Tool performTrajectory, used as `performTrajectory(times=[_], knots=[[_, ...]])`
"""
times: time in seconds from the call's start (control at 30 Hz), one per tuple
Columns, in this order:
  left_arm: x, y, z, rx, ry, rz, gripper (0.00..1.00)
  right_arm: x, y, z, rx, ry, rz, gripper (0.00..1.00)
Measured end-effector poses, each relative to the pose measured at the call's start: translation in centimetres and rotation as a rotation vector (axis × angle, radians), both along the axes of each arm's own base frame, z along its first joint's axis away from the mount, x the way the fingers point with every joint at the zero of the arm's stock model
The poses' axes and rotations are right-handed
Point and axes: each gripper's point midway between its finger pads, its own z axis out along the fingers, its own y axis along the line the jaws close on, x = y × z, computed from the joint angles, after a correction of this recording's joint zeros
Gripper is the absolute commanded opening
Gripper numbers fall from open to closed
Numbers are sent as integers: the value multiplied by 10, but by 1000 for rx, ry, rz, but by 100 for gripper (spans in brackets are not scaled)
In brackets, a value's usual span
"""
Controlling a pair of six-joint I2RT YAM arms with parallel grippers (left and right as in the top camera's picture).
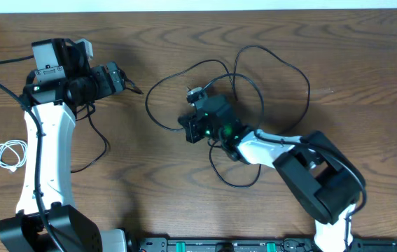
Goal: Untangle cables
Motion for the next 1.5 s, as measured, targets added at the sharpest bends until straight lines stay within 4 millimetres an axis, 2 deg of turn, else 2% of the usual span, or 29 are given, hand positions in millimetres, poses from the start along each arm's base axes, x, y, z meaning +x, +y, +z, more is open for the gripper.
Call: performTrajectory(times=[0.13, 0.33, 0.7, 0.83, 1.07, 1.27, 1.5], knots=[[0, 0, 0, 0, 0, 0, 96, -8, -2, -15, -63, 26, 13, 1], [0, 0, 0, 0, 0, 0, 96, -11, -19, -34, -169, 59, -19, 1], [-1, 0, -1, -2, 6, 0, 96, 12, -40, -34, -199, 56, -92, 1], [-1, 0, -1, -2, 6, 0, 96, 13, -32, -26, -148, 43, -61, 1], [-1, 0, -1, -2, 6, 0, 96, -3, -15, -17, -64, 78, 48, 1], [-1, 0, -1, -1, 6, 0, 96, 5, -19, -18, -84, 53, 9, 1], [-1, 0, -1, -1, 4, 0, 96, 15, -25, -31, -119, 30, -46, 1]])
